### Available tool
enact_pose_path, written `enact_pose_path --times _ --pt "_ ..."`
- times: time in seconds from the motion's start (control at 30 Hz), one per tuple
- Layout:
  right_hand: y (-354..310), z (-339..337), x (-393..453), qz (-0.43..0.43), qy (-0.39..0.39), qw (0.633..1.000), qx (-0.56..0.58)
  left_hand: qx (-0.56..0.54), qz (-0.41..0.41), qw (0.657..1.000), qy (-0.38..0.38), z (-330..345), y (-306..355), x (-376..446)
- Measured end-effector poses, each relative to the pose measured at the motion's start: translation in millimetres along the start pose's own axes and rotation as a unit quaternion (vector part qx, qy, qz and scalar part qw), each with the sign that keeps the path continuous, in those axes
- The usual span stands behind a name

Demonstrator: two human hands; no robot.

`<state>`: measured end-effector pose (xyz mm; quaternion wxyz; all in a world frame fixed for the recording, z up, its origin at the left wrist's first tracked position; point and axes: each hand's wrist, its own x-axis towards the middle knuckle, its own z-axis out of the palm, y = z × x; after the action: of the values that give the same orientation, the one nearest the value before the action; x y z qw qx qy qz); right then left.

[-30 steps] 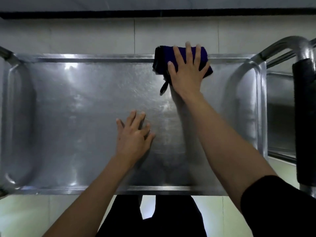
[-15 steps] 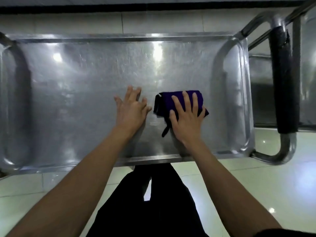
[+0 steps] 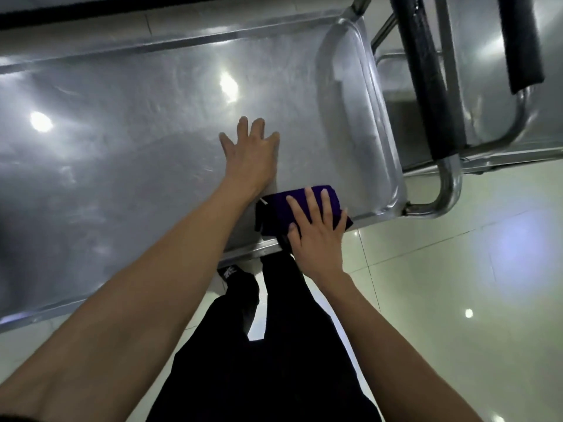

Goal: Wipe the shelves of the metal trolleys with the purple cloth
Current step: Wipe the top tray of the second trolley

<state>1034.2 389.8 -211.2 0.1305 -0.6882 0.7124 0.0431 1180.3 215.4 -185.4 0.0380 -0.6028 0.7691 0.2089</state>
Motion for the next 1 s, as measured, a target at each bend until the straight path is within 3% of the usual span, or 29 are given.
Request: enact_pose_path --times 0.13,0.27,0.8,1.0 --pt "9.7 -2.3 24.6 0.008 0.005 1.000 0.006 0.039 0.010 0.998 0.052 3.1 -3.0 -1.1" --pt "25.0 -15.5 78.4 0.016 -0.005 1.000 0.018 -0.003 0.004 0.996 0.085 -0.5 -8.2 9.7" --pt "4.2 -84.7 374.3 -0.069 0.011 0.996 0.059 -0.065 -0.081 0.986 0.127 5.4 -6.1 25.6" --pt "-8.2 -87.5 401.4 -0.097 0.023 0.994 0.049 -0.063 -0.103 0.985 0.127 -1.2 -12.7 35.5"
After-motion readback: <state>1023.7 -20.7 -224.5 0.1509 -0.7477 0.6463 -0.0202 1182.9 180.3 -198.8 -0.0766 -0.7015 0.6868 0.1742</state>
